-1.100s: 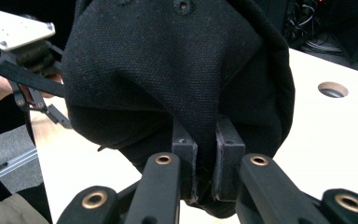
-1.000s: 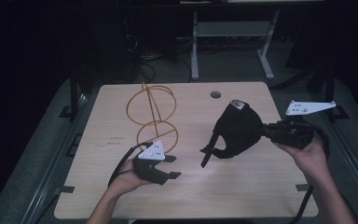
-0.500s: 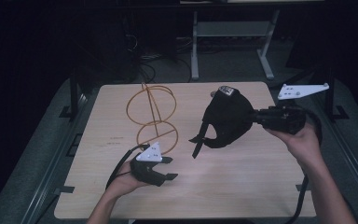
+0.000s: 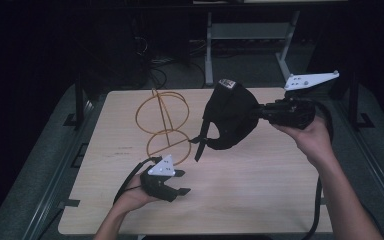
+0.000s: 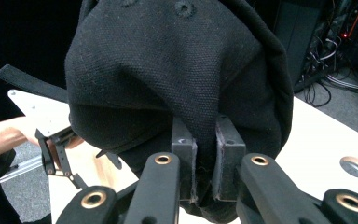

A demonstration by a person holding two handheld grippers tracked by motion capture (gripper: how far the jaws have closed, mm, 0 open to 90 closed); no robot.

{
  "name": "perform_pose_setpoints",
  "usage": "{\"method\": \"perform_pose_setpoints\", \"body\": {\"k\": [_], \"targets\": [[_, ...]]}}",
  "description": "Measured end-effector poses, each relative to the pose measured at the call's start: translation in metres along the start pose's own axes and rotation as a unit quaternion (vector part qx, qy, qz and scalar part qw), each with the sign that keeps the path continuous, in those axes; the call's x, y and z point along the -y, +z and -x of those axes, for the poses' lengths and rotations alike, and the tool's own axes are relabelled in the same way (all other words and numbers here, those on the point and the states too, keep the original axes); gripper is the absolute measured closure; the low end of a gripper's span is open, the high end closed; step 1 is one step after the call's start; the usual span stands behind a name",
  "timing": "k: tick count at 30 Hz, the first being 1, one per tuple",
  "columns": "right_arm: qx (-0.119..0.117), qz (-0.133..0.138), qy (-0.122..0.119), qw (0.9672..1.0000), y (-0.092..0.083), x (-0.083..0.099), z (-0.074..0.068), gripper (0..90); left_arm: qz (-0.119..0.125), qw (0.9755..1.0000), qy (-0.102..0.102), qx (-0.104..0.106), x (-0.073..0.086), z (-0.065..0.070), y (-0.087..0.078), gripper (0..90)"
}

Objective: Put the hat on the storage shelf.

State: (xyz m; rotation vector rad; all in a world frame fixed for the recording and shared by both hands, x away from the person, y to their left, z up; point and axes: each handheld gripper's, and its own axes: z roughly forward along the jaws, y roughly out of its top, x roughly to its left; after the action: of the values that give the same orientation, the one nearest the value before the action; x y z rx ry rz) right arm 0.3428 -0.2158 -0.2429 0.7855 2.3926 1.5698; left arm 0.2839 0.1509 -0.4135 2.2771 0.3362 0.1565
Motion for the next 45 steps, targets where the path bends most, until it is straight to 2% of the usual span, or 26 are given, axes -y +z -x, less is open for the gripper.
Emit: {"method": "perform_pose_setpoints", "body": {"k": [5,13,20,24,28,35,38,44,45], "targets": [[-0.005,0.001,-0.007,1.0000,0.010,-0.016,-0.001,81.0,0.004,1.0000,-0.007,0.004,0.000,-0.001,0.000,39.6],[-0.013,0.004,-0.012,0.9998,0.019,-0.036,-0.001,81.0,0.010,0.9999,-0.008,0.003,0.000,-0.003,0.000,39.6],[-0.021,0.000,-0.021,0.9995,0.034,-0.059,-0.005,81.0,0.012,0.9998,-0.010,0.009,0.000,-0.002,-0.002,39.7],[-0.024,-0.004,-0.024,0.9994,0.041,-0.066,-0.007,81.0,0.011,0.9999,-0.009,0.007,-0.001,-0.002,-0.002,39.8],[-0.029,-0.017,-0.028,0.9990,0.056,-0.077,-0.010,81.0,0.011,0.9999,-0.008,0.008,0.000,-0.003,-0.004,39.8],[-0.043,-0.017,-0.036,0.9983,0.079,-0.096,-0.014,81.0,0.013,0.9999,-0.004,0.007,0.001,-0.003,-0.005,39.9],[-0.046,-0.022,-0.039,0.9979,0.089,-0.104,-0.016,80.9,0.016,0.9998,-0.008,0.007,0.001,-0.003,-0.005,39.9],[-0.048,-0.030,-0.050,0.9971,0.105,-0.114,-0.018,80.7,0.018,0.9998,-0.002,0.009,0.001,-0.003,-0.004,39.9],[-0.051,-0.029,-0.045,0.9973,0.110,-0.117,-0.019,80.6,0.017,0.9998,-0.007,0.008,0.001,-0.002,-0.005,39.9]]}}
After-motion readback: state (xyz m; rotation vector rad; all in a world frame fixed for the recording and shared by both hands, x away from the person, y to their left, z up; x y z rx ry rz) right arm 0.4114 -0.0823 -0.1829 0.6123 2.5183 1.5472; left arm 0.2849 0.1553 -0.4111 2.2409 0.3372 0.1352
